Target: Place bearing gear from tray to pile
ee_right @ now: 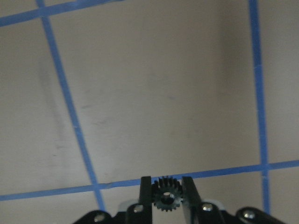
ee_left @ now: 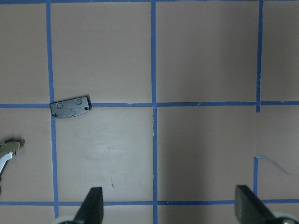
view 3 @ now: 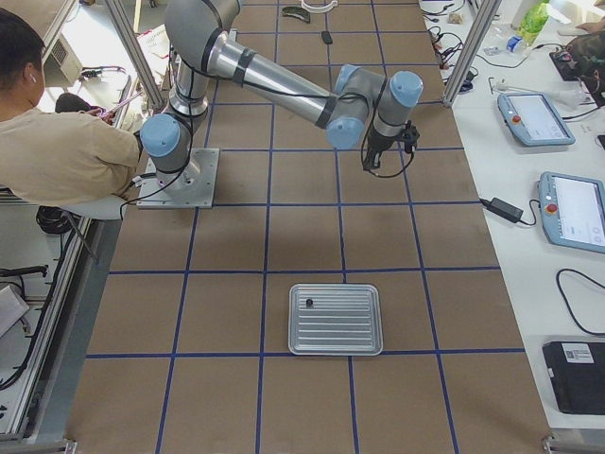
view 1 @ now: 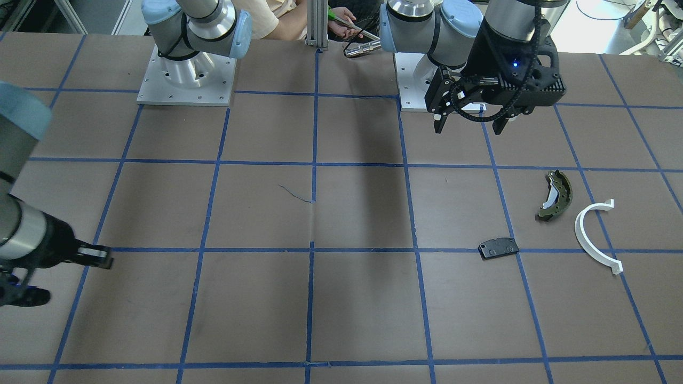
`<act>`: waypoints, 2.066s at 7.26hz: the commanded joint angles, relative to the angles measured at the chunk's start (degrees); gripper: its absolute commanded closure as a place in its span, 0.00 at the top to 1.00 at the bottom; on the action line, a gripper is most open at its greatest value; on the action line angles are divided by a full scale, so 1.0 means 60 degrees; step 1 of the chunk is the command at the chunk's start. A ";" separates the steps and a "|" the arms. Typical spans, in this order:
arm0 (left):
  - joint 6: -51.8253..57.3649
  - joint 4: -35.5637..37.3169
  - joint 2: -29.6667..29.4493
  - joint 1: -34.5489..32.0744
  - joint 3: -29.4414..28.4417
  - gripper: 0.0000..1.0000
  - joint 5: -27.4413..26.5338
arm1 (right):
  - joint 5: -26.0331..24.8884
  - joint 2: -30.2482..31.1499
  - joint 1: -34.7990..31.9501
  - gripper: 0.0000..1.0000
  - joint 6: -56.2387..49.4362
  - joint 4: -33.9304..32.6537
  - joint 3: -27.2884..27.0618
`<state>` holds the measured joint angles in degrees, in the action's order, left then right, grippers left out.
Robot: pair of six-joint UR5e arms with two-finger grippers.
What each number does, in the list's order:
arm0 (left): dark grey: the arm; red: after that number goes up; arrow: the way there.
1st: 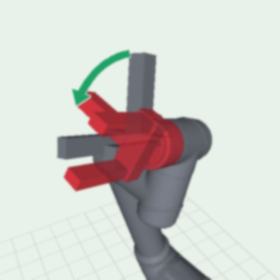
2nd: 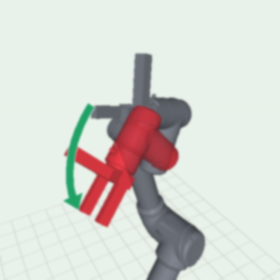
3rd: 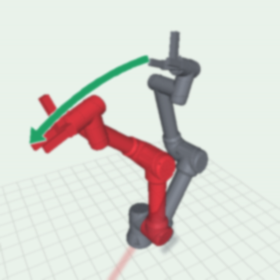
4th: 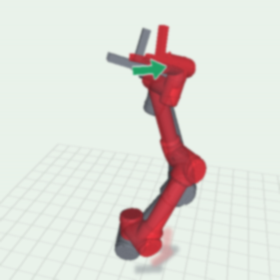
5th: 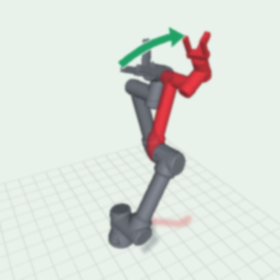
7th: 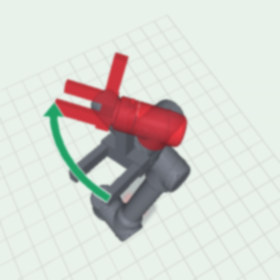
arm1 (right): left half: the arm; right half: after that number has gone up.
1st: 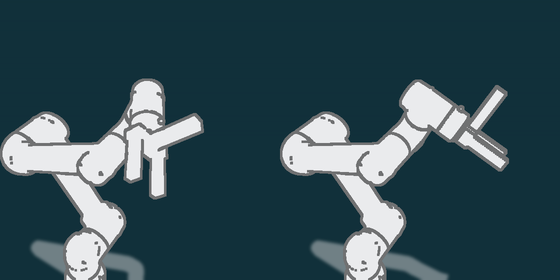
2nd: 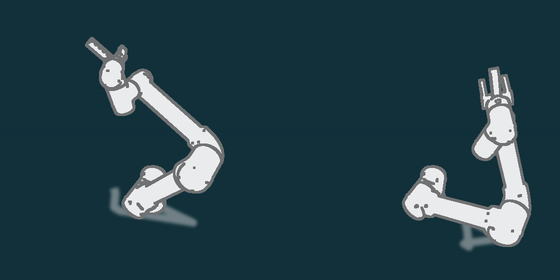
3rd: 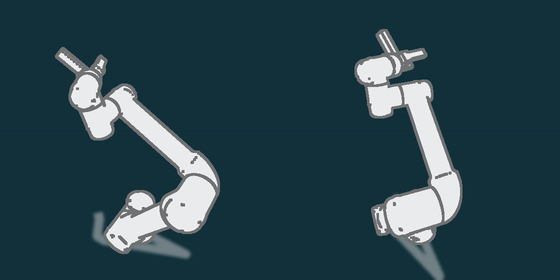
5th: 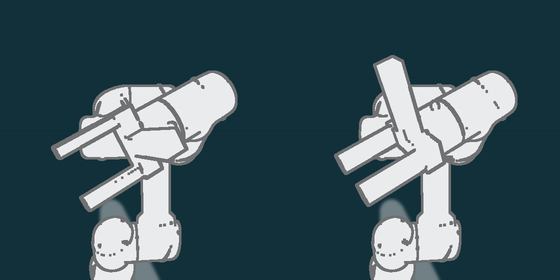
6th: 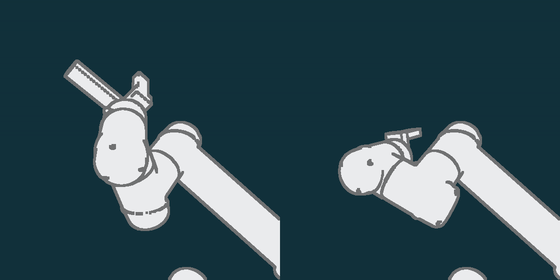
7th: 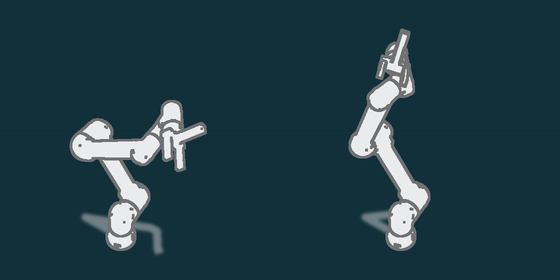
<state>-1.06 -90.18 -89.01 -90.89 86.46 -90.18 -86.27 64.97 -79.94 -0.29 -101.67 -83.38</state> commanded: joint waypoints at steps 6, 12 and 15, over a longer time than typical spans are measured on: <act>0.0015 0.0015 0.0056 0.0001 0.0078 1.00 0.0015 | 0.0712 -0.1423 -0.5307 0.00 0.5599 -0.1147 -0.0019; 0.0015 0.0015 0.0114 0.0016 0.0195 1.00 0.0015 | 0.1021 -0.1337 -0.5793 1.00 0.6039 -0.2228 -0.0927; 0.0131 0.0058 -0.0104 0.0132 0.0398 1.00 0.0074 | 0.1005 -0.0899 -0.4293 1.00 0.4584 -0.2173 -0.0825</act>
<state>-0.69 -90.07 -88.73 -90.47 88.01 -89.80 -80.23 58.46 -110.73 32.60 -115.04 -88.57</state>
